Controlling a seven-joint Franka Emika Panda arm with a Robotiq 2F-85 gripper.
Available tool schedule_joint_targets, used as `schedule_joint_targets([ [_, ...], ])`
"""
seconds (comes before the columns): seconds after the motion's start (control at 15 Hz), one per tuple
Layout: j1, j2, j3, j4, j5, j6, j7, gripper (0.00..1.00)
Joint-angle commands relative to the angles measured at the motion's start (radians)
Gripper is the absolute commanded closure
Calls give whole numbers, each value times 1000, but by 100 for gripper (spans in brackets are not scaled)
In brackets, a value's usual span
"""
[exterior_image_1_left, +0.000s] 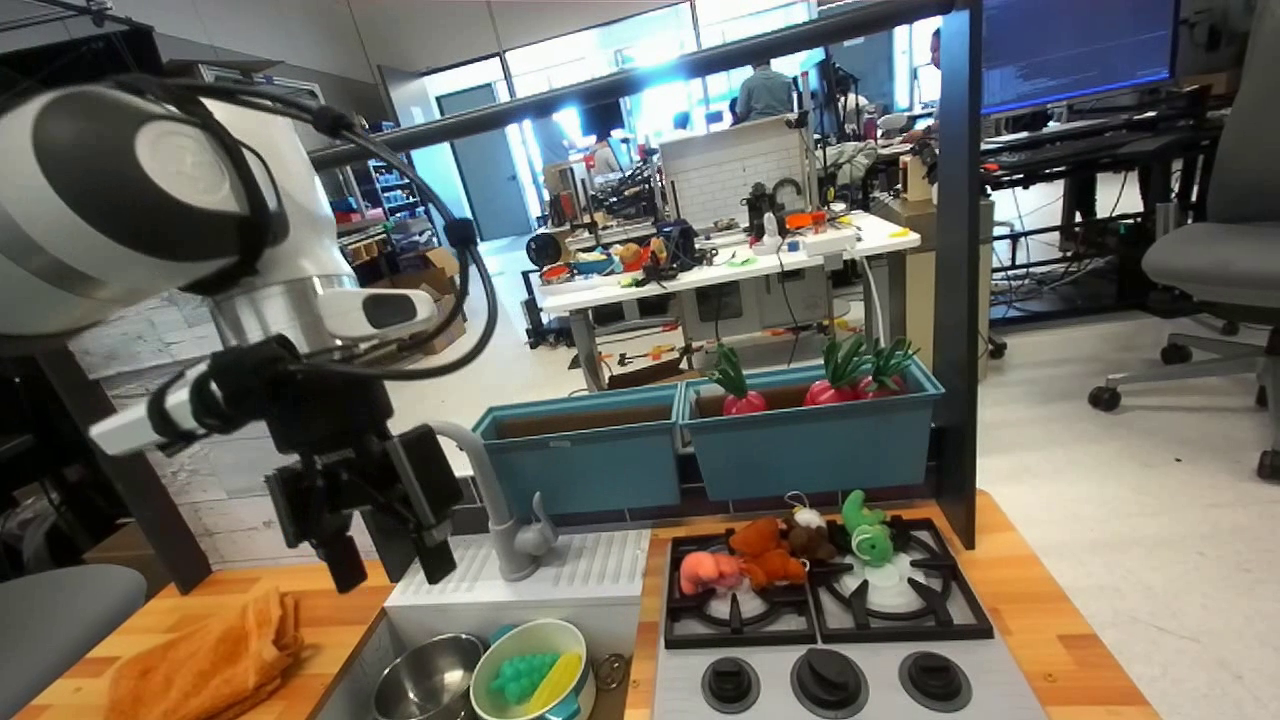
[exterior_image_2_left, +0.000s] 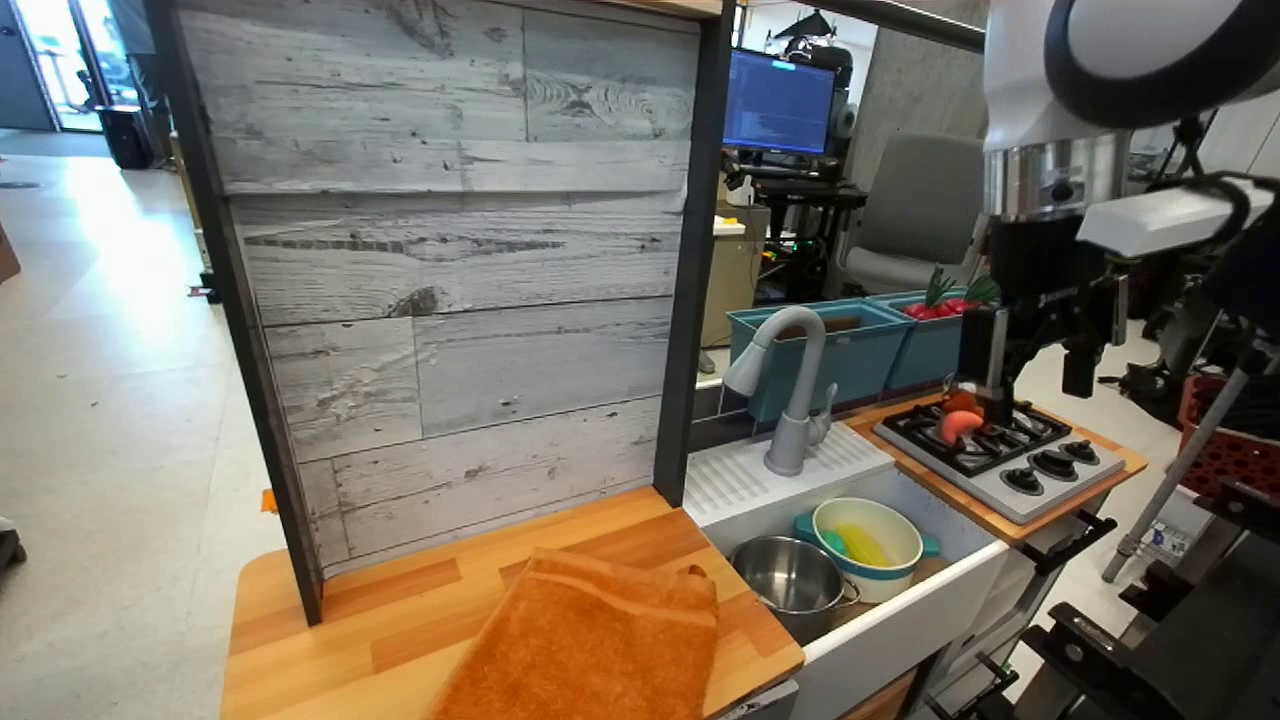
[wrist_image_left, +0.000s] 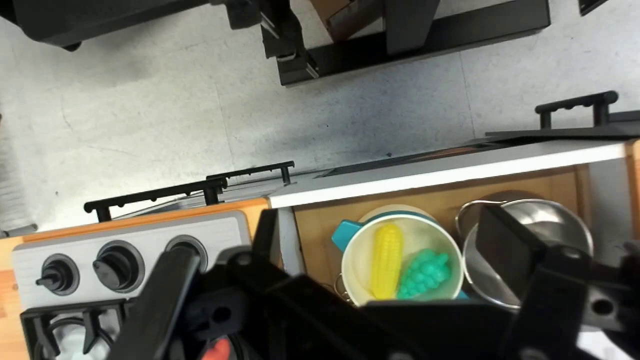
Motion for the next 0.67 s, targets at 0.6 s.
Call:
schedule_joint_targets([
  [0.6,75,105,165,144,-26,-41,134,0],
])
